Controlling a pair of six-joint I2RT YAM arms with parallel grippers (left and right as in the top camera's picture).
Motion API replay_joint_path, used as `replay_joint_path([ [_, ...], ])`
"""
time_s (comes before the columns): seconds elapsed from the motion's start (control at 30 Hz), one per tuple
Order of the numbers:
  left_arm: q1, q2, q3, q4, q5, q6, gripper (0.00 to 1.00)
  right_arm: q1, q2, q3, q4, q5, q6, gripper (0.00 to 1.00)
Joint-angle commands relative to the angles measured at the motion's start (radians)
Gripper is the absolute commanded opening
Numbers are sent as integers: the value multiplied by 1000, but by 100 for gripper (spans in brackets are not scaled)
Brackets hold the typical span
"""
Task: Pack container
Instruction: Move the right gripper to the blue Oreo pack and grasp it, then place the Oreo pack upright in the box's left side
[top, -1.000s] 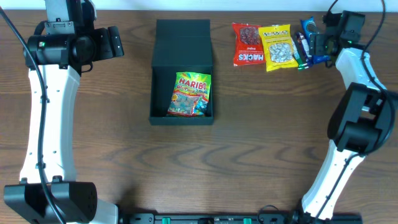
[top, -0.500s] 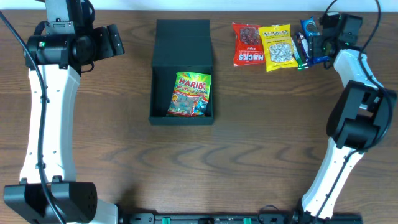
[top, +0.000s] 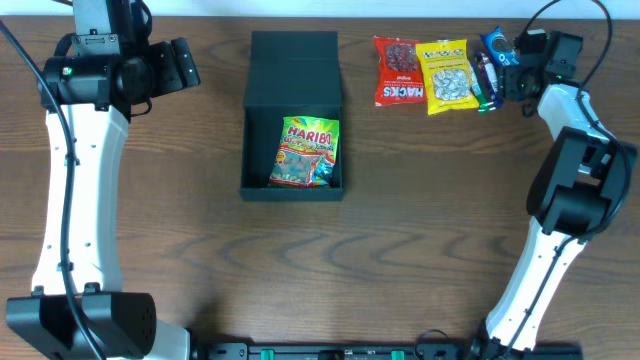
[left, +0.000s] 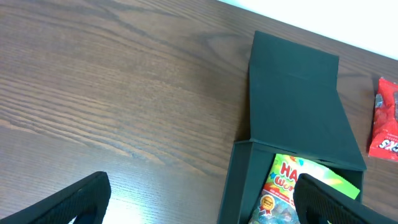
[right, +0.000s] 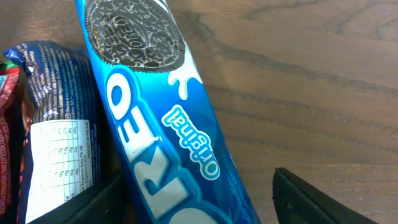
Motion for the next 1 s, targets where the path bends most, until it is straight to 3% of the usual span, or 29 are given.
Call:
replay_joint_path([
  [0.0,6,-18,-4,5,3,-11,95,-3,28,16,-6,-34,-11,73],
  [0.23,6,-18,-4,7,4,-16,95,-2,36,16,-5,-44,0,60],
  [0.33,6,-18,-4,8,6,-19,95,-2,35,16,-3,-40,26,41],
  [0.4,6,-18,-4,8,7,-19,95,-2,35,16,-4,-40,51,34],
  [0.7,6,-18,-4,7,7,-19,95,-2,-64,47,-23,-40,153,29],
  [0.97,6,-19,-4,0,6,-14,95,40,-333,64,-186,-52,224,26],
])
